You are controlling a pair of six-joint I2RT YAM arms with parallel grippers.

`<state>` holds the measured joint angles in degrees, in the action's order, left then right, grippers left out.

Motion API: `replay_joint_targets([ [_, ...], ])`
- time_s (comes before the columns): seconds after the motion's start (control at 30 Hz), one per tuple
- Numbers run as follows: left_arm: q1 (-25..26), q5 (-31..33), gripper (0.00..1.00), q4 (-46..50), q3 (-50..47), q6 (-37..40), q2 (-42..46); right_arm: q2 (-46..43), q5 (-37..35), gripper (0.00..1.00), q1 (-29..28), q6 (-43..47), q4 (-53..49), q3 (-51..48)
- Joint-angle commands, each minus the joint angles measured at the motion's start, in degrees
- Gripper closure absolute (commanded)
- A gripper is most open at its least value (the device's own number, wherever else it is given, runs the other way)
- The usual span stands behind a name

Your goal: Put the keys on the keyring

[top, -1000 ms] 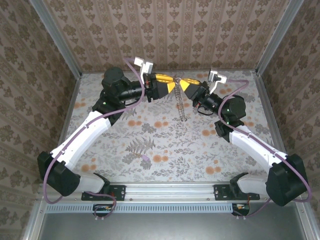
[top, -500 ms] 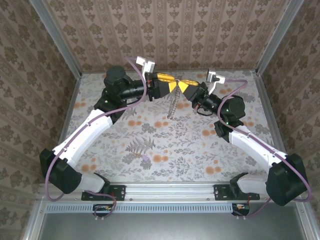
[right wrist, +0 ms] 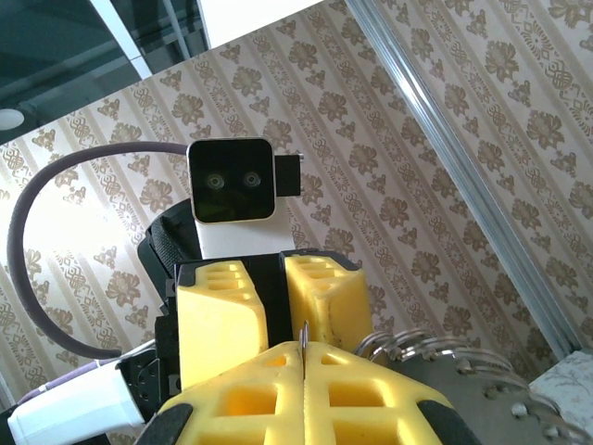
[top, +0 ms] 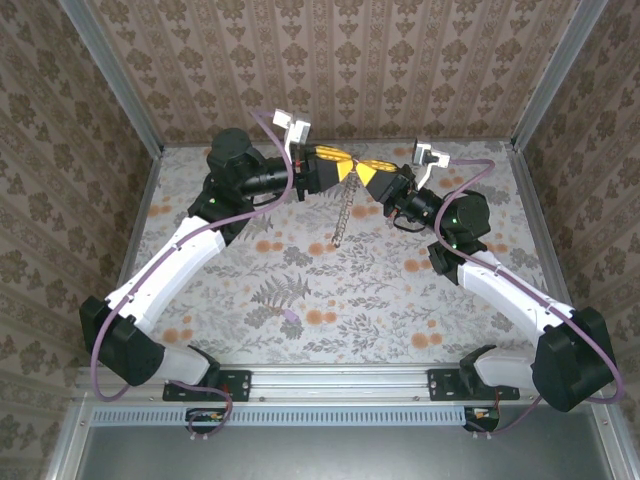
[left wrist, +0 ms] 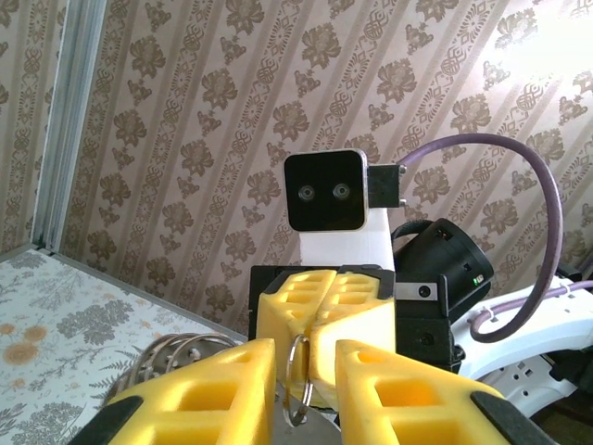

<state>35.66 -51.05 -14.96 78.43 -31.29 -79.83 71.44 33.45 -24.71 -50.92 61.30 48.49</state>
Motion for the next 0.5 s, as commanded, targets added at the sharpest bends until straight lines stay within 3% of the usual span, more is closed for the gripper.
replay_joint_targets([
  [0.0,0.6,-2.4,0.76,1.0,2.2,1.9,-0.5,-0.4,1.0,1.00,-0.3,1.1,1.5,1.7],
  [0.23,0.8,-2.9,0.74,1.8,2.1,2.8,-0.7,-0.5,1.1,1.00,-0.3,1.1,1.1,1.9],
  [0.47,0.8,-3.4,0.87,1.9,1.9,3.3,-0.5,-0.5,0.9,1.00,-0.3,1.3,0.5,1.8],
])
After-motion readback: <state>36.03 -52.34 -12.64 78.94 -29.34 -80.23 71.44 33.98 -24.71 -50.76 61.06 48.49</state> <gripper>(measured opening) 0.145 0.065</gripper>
